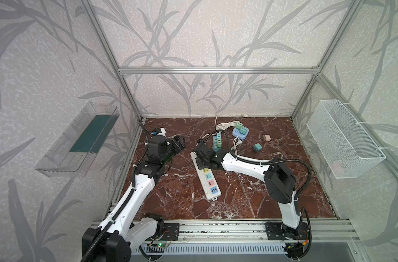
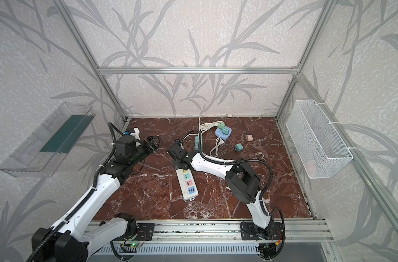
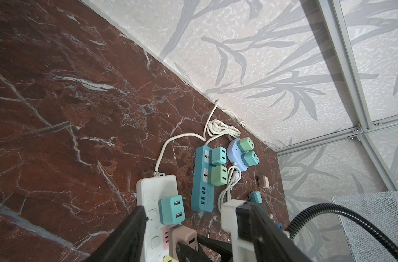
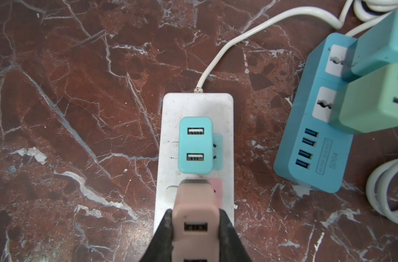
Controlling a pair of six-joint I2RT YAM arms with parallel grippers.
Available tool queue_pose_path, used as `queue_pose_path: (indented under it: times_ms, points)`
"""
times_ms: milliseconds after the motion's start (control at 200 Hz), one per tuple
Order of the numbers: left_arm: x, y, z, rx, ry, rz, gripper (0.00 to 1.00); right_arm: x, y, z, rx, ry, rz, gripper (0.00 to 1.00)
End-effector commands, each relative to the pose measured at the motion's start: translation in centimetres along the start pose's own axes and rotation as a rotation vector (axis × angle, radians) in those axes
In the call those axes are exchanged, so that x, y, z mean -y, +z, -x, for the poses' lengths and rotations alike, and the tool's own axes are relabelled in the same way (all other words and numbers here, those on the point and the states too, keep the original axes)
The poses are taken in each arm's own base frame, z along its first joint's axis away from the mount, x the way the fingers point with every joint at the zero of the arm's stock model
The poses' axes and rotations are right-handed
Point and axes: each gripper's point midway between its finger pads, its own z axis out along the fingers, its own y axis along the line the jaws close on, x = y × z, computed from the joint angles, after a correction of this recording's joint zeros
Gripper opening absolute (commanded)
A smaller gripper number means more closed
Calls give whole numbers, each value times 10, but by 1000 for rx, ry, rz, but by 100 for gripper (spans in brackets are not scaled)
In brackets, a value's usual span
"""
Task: Insert the plug
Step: 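Lower the pink adapter into the strip's pink socket with the right gripper, then press the pink adapter down into the socket and open the right gripper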
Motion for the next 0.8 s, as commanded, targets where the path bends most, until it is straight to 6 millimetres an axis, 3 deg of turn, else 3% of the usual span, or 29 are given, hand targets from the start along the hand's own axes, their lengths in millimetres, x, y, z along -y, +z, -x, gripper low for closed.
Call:
queue_pose_path:
  times_ms: [0, 485, 795]
  points:
    - [-1, 2, 1, 5, -22, -11, 73, 3, 8, -1, 5, -13, -30, 0]
    - [-2, 7, -2, -14, -48, -21, 73, 10, 22, -11, -51, -57, -63, 0]
    - [-2, 9, -2, -17, -56, -31, 72, 18, 41, -36, -161, -83, -78, 0]
